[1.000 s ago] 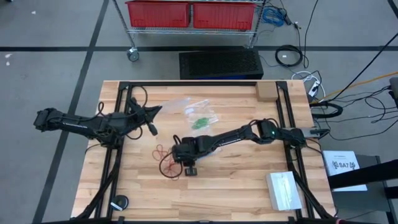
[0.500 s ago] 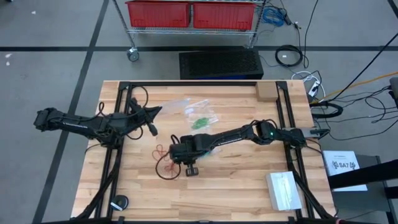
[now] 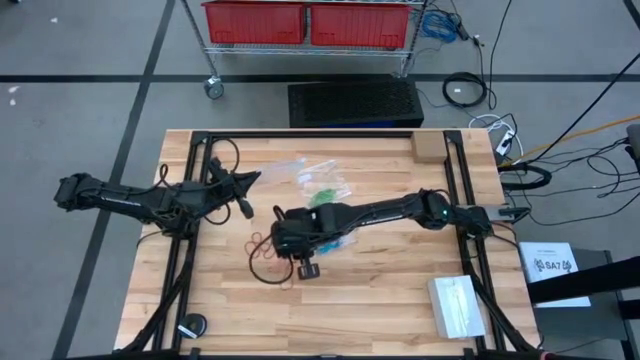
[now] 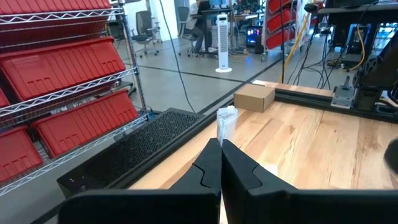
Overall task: Sort rubber bands
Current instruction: Put the red rubber band into the right transparent zip bag
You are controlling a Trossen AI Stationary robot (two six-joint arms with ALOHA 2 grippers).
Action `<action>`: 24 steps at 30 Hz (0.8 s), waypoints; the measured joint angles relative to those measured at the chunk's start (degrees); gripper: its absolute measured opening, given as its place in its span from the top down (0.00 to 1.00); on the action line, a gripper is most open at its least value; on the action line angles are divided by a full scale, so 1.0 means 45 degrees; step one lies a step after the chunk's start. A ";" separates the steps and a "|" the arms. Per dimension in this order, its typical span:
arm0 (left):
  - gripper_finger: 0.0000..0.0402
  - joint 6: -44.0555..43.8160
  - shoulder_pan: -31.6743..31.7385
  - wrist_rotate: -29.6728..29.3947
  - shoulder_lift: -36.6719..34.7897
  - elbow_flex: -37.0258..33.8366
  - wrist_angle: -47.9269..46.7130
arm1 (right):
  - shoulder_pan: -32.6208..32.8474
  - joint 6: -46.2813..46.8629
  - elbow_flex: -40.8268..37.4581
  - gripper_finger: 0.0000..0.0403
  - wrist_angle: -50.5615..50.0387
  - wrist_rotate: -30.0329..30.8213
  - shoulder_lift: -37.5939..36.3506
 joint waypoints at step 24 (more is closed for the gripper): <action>1.00 -0.0015 0.0000 0.3090 0.0219 0.0000 -0.0345 | -0.0471 -0.1209 0.0019 0.99 0.0614 0.5500 -0.4093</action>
